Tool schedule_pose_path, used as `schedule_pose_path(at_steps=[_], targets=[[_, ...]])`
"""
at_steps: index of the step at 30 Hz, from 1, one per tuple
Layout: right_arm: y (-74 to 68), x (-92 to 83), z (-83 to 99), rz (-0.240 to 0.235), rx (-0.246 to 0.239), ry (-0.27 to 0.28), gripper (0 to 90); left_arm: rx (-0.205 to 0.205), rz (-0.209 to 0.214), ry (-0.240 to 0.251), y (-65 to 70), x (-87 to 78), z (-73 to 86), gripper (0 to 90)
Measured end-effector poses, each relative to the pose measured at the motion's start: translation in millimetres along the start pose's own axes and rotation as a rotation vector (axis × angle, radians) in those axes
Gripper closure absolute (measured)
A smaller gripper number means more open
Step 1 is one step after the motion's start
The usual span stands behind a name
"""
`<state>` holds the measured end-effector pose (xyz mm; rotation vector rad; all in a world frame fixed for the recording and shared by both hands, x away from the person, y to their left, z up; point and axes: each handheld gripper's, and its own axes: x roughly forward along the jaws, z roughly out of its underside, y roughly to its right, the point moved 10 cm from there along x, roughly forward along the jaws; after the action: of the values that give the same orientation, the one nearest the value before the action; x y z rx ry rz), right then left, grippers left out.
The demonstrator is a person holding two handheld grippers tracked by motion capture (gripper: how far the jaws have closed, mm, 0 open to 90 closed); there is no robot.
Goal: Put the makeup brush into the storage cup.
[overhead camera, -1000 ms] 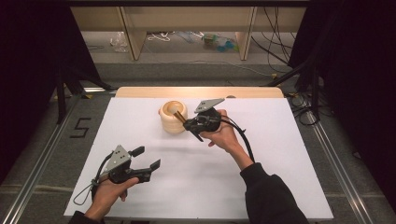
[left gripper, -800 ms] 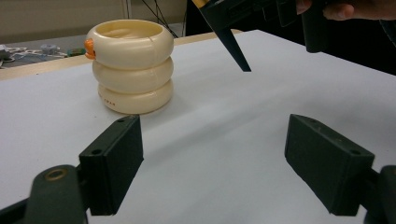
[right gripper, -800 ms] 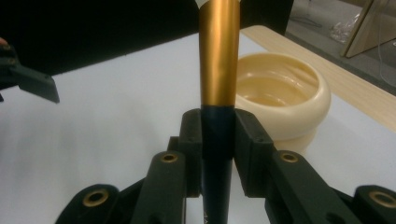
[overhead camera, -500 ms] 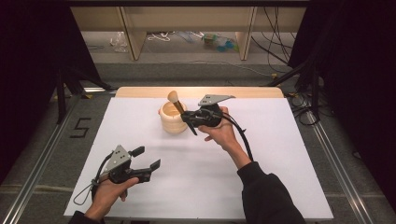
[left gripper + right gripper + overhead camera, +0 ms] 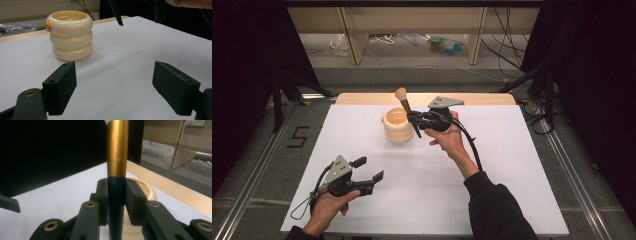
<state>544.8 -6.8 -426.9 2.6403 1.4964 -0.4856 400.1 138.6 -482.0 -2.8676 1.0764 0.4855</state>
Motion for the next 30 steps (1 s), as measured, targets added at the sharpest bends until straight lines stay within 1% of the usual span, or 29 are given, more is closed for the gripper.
schedule_pose_path(at_steps=[2,3,5,8,10,11,14,15,18,20,21,22,23,24,25,26,27,28,30], targets=[[0.2,-0.1,-1.6,0.001,0.010,0.001,74.8,-0.003,0.000,0.000,0.2,0.0,0.0,19.3],[1.0,0.8,-4.0,0.003,0.011,0.021,74.8,-0.001,-0.001,0.001,0.0,0.0,-0.1,19.3],[2.0,0.4,-6.4,-0.001,0.026,0.029,74.8,-0.004,0.000,0.001,0.4,0.2,-0.1,19.3],[5.7,1.3,-10.0,0.014,0.023,0.044,74.8,-0.001,-0.001,0.001,0.1,0.0,-0.2,19.3],[6.4,1.2,-12.2,0.013,0.029,0.050,74.8,0.003,-0.001,0.001,-0.3,-0.1,-0.2,19.3],[6.2,1.6,-13.3,0.013,0.026,0.053,74.7,-0.030,0.000,-0.007,2.0,-0.7,1.4,19.4],[7.8,3.1,-17.0,0.029,0.003,0.065,74.8,-0.027,0.000,-0.005,2.0,-0.7,1.1,19.3],[7.0,3.9,-18.1,0.023,0.003,0.069,74.8,-0.028,0.000,-0.004,2.2,-0.6,0.9,19.3],[7.6,5.4,-21.2,0.028,0.002,0.071,74.8,-0.021,-0.002,-0.004,1.5,-0.3,0.8,19.4],[8.1,7.3,-24.3,0.032,-0.001,0.083,74.8,-0.013,0.000,0.001,1.0,-0.2,0.1,19.4],[8.0,7.7,-25.0,0.030,0.005,0.080,74.8,-0.003,-0.001,0.001,0.1,-0.1,-0.1,19.4],[8.9,8.6,-26.7,0.034,0.002,0.090,74.8,0.004,-0.001,0.003,-0.5,0.2,-0.5,19.4],[8.8,9.2,-27.6,0.031,0.006,0.093,74.8,0.032,-0.002,0.007,-2.1,0.6,-1.6,19.4],[9.8,10.1,-28.0,0.035,0.006,0.094,74.7,0.036,-0.004,0.008,-2.5,0.6,-1.8,19.4],[9.9,10.8,-28.5,0.036,0.012,0.094,74.8,0.015,-0.007,0.005,-1.3,0.3,-1.0,19.4],[10.9,11.7,-29.2,0.039,0.007,0.095,74.7,0.017,-0.010,0.002,-1.7,0.0,-0.8,19.4],[11.5,12.9,-30.2,0.044,0.009,0.099,74.8,-0.004,-0.009,-0.001,-0.5,-0.3,0.0,19.4],[12.7,13.8,-31.0,0.051,-0.002,0.095,74.8,-0.017,-0.010,-0.003,0.3,-0.5,0.5,19.4],[12.8,16.6,-34.0,0.048,0.000,0.100,74.7,-0.021,-0.010,-0.004,0.5,-0.8,0.7,19.4]])
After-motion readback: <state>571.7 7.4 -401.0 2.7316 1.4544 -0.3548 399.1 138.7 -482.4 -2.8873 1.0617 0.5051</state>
